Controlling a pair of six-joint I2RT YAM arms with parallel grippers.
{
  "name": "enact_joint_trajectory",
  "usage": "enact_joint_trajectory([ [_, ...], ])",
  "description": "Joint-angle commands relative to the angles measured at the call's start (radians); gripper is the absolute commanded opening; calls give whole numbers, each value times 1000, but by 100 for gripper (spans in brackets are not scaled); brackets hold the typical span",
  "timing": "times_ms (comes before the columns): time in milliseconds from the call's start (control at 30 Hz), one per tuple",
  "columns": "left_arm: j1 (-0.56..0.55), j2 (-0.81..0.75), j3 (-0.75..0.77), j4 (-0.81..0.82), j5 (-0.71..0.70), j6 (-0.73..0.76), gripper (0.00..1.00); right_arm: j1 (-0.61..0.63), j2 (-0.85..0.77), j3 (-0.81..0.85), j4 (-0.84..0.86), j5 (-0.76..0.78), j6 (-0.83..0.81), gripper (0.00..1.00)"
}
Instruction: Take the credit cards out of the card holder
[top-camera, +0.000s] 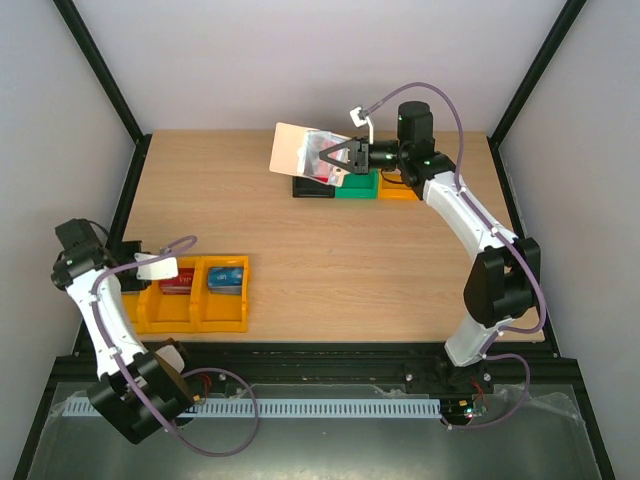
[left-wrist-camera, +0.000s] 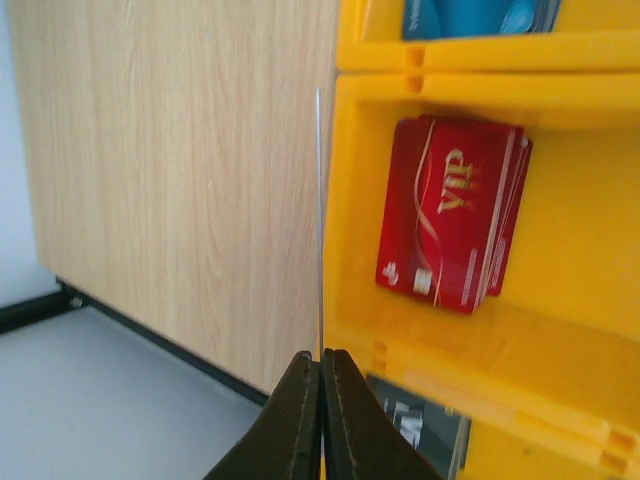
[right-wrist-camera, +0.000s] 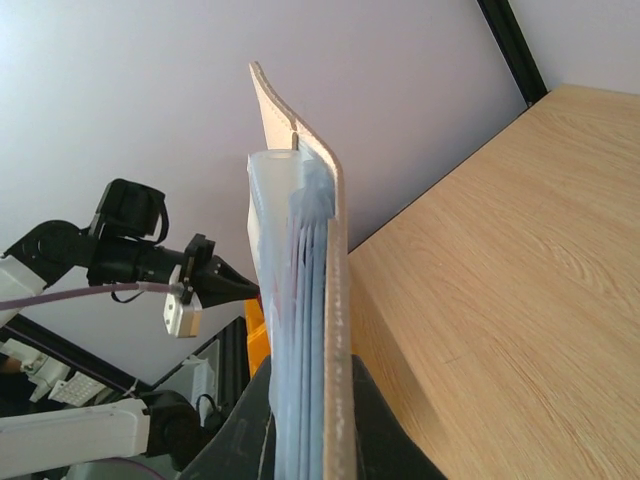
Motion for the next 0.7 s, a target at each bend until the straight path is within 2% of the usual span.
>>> enact_joint_trajectory([
  [0,-40,2,-74,53,38,320,2,-3,-41,6,-27,-10,-47,2],
  [133,-49,27,-96,70,8,405,2,-5,-53,0,-71,-2,-87,2],
  [433,-63,82,-103,128,-25,409,2,-9,-38,11,-103,1,-110,2],
  [667,-69,84,-129,107,-34,468,2,-12,-22,25,-122,1,-119,2],
])
